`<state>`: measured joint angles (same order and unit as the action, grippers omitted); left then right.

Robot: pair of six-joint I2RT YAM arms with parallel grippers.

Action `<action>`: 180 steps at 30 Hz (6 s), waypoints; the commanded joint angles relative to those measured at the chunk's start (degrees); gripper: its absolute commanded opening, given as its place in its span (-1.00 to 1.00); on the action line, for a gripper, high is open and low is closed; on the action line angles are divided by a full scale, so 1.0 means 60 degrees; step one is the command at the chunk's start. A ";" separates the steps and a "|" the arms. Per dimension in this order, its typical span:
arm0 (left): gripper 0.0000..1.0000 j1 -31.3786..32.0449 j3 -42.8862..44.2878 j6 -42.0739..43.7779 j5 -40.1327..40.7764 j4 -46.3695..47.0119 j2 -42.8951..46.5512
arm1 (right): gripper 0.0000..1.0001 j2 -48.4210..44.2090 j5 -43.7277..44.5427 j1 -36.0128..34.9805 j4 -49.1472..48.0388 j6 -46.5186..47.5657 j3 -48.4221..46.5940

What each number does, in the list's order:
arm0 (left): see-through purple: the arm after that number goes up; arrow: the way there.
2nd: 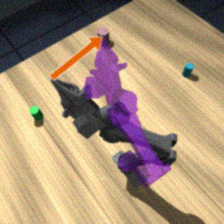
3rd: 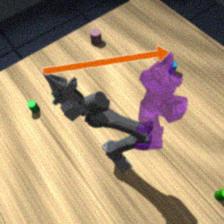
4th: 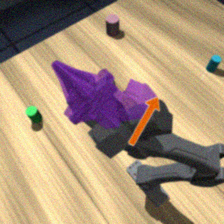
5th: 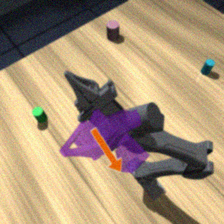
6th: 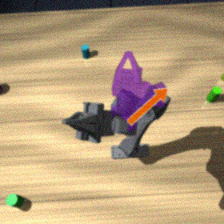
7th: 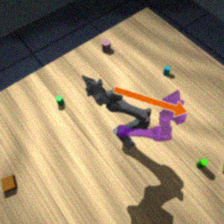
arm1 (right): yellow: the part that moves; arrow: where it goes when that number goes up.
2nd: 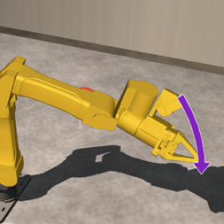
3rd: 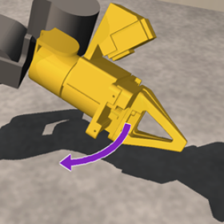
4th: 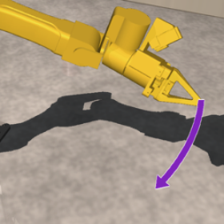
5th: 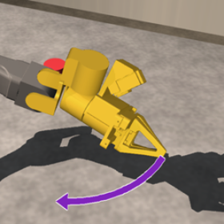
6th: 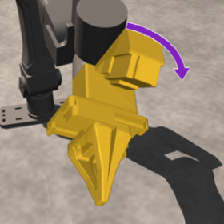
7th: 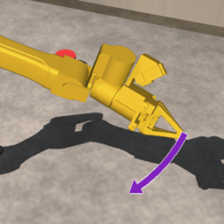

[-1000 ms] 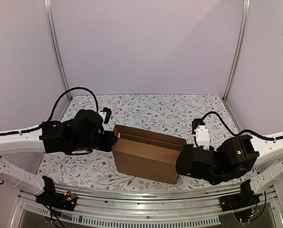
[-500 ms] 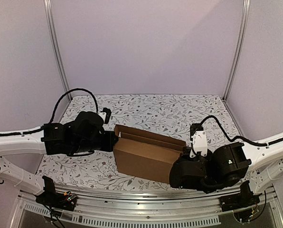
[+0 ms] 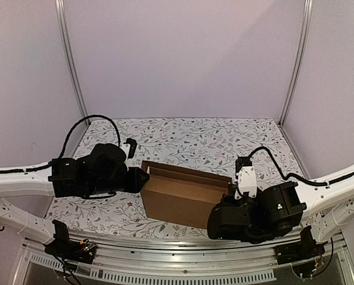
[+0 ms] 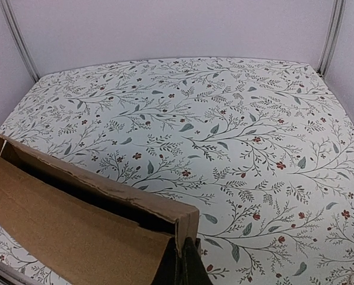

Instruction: Fold the paper box

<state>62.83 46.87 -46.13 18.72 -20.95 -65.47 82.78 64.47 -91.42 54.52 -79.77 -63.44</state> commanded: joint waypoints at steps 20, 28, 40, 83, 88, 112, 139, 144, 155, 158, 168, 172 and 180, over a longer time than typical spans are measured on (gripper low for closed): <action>0.05 0.0434 0.1710 0.1152 0.0650 -0.3914 0.0630 | -1.00 0.0478 -0.1769 -0.0236 -0.0343 0.0072 0.0118; 0.06 0.0428 0.1783 0.1212 0.0634 -0.4655 0.0925 | -1.00 0.0530 -0.1714 -0.0238 -0.0349 0.0212 0.0042; -0.32 0.0413 0.1715 0.1630 0.0308 -0.4163 0.0474 | -1.00 0.0602 -0.1764 -0.0234 -0.0360 0.0201 0.0012; -1.00 -0.0260 0.3970 0.2153 -0.2338 -0.5591 -0.0804 | -1.00 0.1627 -0.2082 -0.0240 -0.0508 0.1361 -0.0617; -1.00 -0.0524 0.4113 0.2133 -0.2989 -0.5694 -0.0735 | -1.00 0.1891 -0.2158 -0.0233 -0.0492 0.1746 -0.0730; -1.00 -0.1218 0.4528 0.2169 -0.5226 -0.6042 -0.1051 | -1.00 0.2541 -0.2336 -0.0240 -0.0439 0.2279 -0.1037; -1.00 -0.1360 0.3584 0.1851 -0.4738 -0.6719 -0.0248 | -1.00 0.2592 -0.2322 -0.0243 -0.0363 0.2163 -0.1029; -1.00 -0.1356 0.3421 0.1786 -0.4730 -0.6801 -0.0124 | -1.00 0.2593 -0.2293 -0.0241 -0.0329 0.2126 -0.1036; -1.00 -0.1360 0.3104 0.1581 -0.4800 -0.6880 0.0055 | -1.00 0.2589 -0.2230 -0.0240 -0.0251 0.1990 -0.1047; -1.00 -0.1357 0.3087 0.1553 -0.4781 -0.7006 0.0110 | -1.00 0.2602 -0.2234 -0.0240 -0.0217 0.1972 -0.1043; -1.00 -0.1349 0.2825 0.1404 -0.4757 -0.7149 0.0383 | -1.00 0.2596 -0.2204 -0.0232 -0.0197 0.1970 -0.1058; -1.00 -0.1352 0.2782 0.1371 -0.4724 -0.7199 0.0450 | -1.00 0.2595 -0.2176 -0.0234 -0.0186 0.1964 -0.1072; -1.00 -0.1357 0.2750 0.1338 -0.4660 -0.7304 0.0548 | -1.00 0.2638 -0.2175 -0.0234 -0.0170 0.1971 -0.1102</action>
<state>54.39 64.86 -37.21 -6.66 -61.78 -62.26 94.59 67.16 -91.85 54.30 -67.44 -71.75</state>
